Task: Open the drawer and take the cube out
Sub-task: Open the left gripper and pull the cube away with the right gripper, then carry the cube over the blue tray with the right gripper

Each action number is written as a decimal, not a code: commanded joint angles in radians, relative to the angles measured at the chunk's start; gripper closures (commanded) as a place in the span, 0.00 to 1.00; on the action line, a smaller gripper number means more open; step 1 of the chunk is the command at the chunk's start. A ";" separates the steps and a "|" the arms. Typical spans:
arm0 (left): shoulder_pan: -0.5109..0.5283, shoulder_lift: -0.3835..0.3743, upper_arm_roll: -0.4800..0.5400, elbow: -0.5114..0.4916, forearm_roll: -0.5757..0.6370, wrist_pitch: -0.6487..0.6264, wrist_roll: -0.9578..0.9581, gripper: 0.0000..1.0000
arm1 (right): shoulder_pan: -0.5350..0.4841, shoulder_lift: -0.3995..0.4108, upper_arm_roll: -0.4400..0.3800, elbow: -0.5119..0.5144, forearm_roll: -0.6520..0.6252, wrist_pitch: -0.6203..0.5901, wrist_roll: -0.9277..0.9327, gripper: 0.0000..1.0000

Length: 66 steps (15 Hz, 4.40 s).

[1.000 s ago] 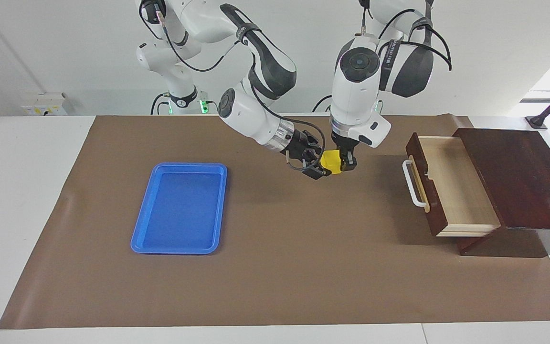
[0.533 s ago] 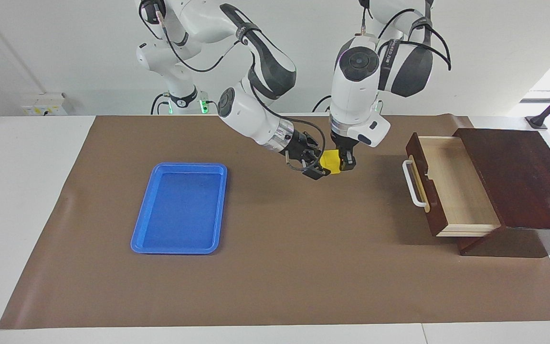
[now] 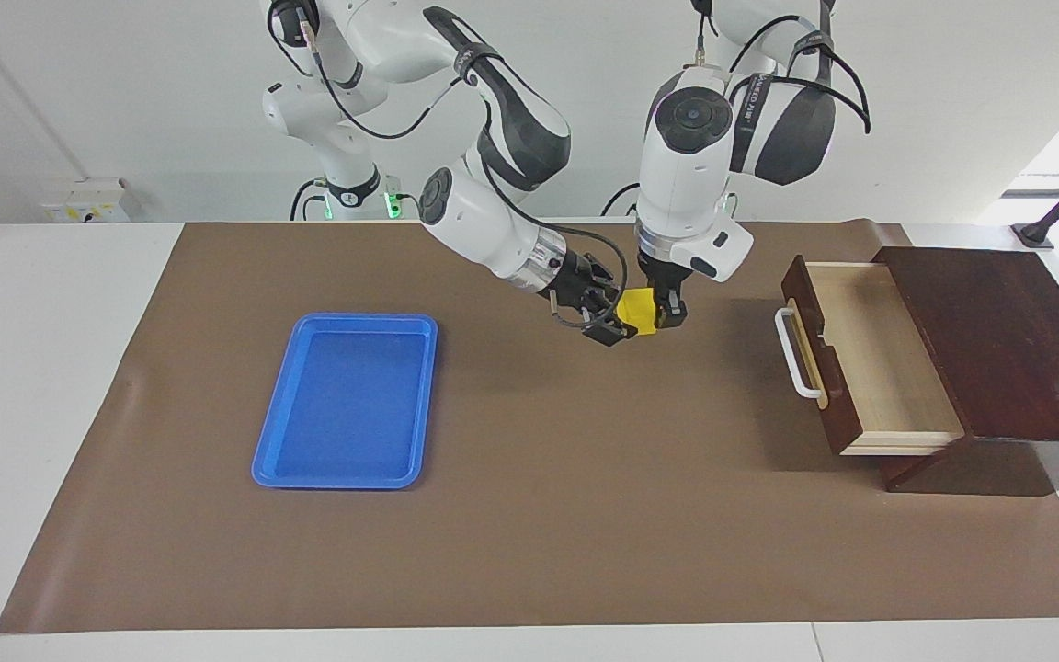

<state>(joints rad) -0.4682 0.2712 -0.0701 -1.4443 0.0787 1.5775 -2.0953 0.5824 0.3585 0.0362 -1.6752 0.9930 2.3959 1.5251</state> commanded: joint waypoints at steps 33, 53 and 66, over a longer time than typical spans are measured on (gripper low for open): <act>0.092 0.000 0.021 -0.001 -0.007 0.050 0.116 0.00 | -0.205 -0.009 0.004 0.014 -0.020 -0.191 -0.058 1.00; 0.319 -0.162 0.039 -0.391 0.029 0.346 0.388 0.00 | -0.743 -0.093 -0.010 -0.371 -0.154 -0.373 -0.687 1.00; 0.468 -0.190 0.044 -0.461 0.067 0.412 0.598 0.00 | -0.737 -0.085 -0.006 -0.480 -0.060 -0.224 -0.773 1.00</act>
<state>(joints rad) -0.0527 0.1034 -0.0258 -1.8861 0.1058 1.9629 -1.5468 -0.1748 0.3067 0.0243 -2.1104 0.8976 2.1327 0.7627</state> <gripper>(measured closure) 0.000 0.414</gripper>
